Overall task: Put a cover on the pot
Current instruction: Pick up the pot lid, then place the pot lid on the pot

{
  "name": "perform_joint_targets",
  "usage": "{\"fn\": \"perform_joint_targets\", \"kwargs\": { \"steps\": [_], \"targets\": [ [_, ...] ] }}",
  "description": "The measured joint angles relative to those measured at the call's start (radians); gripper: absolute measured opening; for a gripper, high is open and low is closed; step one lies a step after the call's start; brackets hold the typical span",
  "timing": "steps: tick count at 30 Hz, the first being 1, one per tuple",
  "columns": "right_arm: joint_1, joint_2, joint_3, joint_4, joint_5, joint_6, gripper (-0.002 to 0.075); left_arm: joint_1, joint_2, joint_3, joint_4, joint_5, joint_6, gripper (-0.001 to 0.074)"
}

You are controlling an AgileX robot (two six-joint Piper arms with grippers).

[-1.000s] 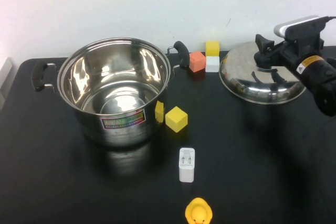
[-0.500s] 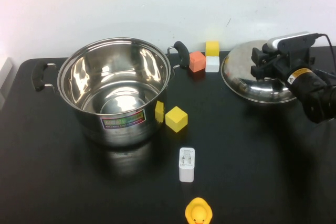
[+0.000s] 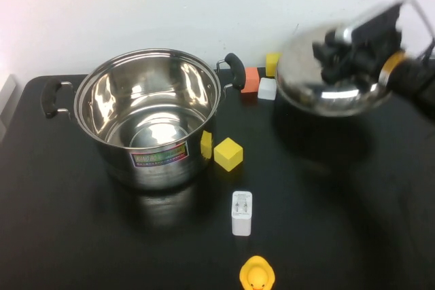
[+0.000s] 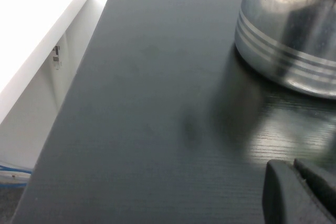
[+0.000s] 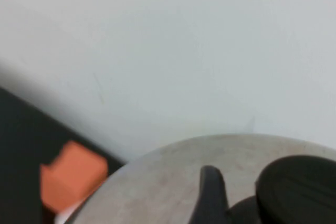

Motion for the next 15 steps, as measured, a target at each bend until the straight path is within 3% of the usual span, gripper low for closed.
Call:
{"fn": "perform_joint_targets", "kwargs": {
  "steps": [8,11,15],
  "targets": [
    [0.0,-0.382,0.002,-0.468,0.184,0.452,0.0492,0.0,0.0,0.0,0.0,0.0,0.0,-0.0002],
    [-0.002,-0.474,0.002,-0.644,0.059,0.678,0.0492,0.0,0.0,0.0,0.0,0.0,0.0,-0.0002],
    [0.021,-0.522,0.002,-0.723,-0.249,0.856,0.0492,0.0,0.0,0.0,0.0,0.0,0.0,-0.0002]
  ]
}}
